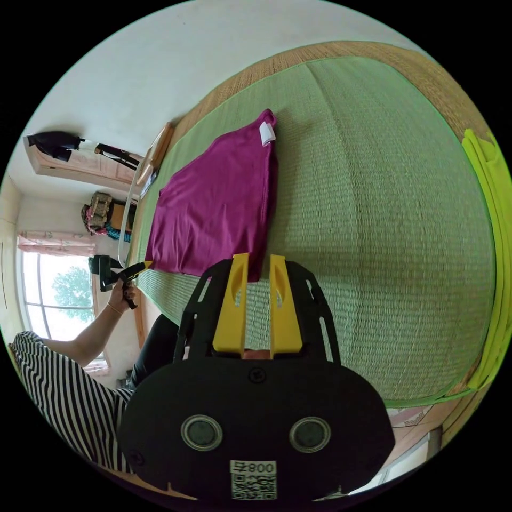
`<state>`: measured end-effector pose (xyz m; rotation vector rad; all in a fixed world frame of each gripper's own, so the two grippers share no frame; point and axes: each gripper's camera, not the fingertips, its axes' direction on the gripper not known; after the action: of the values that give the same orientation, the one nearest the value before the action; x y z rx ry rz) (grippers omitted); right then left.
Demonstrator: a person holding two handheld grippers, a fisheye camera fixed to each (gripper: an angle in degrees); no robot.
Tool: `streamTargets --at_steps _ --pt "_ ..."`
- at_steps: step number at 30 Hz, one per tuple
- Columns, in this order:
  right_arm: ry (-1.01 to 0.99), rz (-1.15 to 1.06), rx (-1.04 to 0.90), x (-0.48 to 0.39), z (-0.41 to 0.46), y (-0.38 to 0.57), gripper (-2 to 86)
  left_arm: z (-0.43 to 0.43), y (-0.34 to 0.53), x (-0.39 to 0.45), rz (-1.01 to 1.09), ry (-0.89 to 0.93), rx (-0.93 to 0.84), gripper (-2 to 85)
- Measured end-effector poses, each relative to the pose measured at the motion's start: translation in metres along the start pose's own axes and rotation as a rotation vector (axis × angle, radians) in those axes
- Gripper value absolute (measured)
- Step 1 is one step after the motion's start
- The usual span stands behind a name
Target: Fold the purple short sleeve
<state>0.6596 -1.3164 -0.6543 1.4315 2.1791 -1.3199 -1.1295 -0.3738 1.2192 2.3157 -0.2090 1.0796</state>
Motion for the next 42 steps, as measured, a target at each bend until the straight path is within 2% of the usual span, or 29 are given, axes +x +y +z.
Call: streamTargets --at_steps 9,17,22,27,33,38,42 --pt "-0.089 0.047 0.033 0.003 -0.022 0.04 8.0 -0.004 0.001 0.02 0.018 -0.016 -0.018 2.4" --pt "-0.063 0.015 -0.03 -0.01 -0.031 0.055 1.7 -0.011 0.001 0.043 0.035 -0.059 -0.045 2.3" --pt "-0.117 0.017 -0.04 -0.009 -0.051 0.087 0.8 -0.021 0.02 0.049 0.047 -0.113 -0.073 2.2" --pt "-0.151 0.029 -0.1 -0.017 -0.049 0.134 0.5 -0.022 0.046 0.048 -0.004 -0.103 -0.082 2.2" --pt "-0.182 0.059 -0.084 -0.023 -0.056 0.167 0.5 -0.03 0.065 0.057 -0.022 -0.091 -0.078 1.9" --pt "-0.188 0.048 -0.073 -0.029 -0.064 0.177 0.4 -0.048 0.082 0.072 -0.047 -0.204 -0.066 1.0" --pt "-0.203 0.029 -0.063 -0.036 -0.072 0.18 0.4 -0.06 0.095 0.104 0.021 -0.091 -0.017 1.3"
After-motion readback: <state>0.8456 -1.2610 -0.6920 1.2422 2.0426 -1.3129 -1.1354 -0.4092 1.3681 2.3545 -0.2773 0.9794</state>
